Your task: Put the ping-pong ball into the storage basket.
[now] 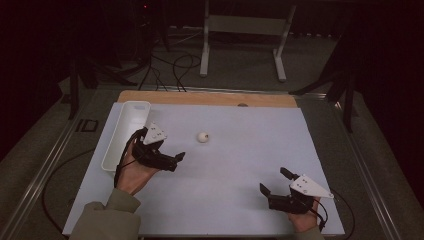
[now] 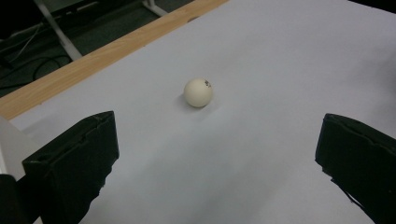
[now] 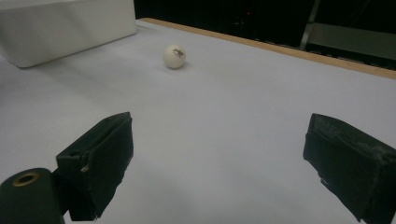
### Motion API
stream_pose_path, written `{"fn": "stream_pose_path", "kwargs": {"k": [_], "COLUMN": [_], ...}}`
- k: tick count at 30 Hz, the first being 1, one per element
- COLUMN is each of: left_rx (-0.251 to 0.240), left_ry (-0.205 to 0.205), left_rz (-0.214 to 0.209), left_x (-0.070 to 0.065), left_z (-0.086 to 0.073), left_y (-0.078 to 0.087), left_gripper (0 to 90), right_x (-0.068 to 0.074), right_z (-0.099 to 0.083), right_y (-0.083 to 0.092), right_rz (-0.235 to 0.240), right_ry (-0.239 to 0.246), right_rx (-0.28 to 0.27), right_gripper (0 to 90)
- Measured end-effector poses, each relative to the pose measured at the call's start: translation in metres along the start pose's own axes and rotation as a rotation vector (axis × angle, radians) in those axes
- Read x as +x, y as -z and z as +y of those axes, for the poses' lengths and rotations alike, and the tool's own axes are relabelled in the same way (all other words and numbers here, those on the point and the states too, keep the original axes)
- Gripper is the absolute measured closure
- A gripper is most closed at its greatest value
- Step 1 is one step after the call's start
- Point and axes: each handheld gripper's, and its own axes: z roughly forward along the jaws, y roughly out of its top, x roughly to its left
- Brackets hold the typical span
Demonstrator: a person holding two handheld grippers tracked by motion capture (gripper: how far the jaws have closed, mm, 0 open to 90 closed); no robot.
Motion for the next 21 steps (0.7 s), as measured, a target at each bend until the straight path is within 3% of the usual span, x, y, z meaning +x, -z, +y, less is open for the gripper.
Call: {"fn": "stream_pose_path", "kwargs": {"k": [21], "left_rx": [0.027], "left_ry": [-0.021], "left_rz": [-0.005], "left_x": [-0.001], "left_z": [0.017], "left_y": [-0.009], "left_gripper": [0.0], "right_x": [0.0], "right_z": [0.0], "right_y": [-0.001], "right_rz": [0.004], "right_ry": [0.004], "right_rx": [0.002], "right_gripper": [8.3]}}
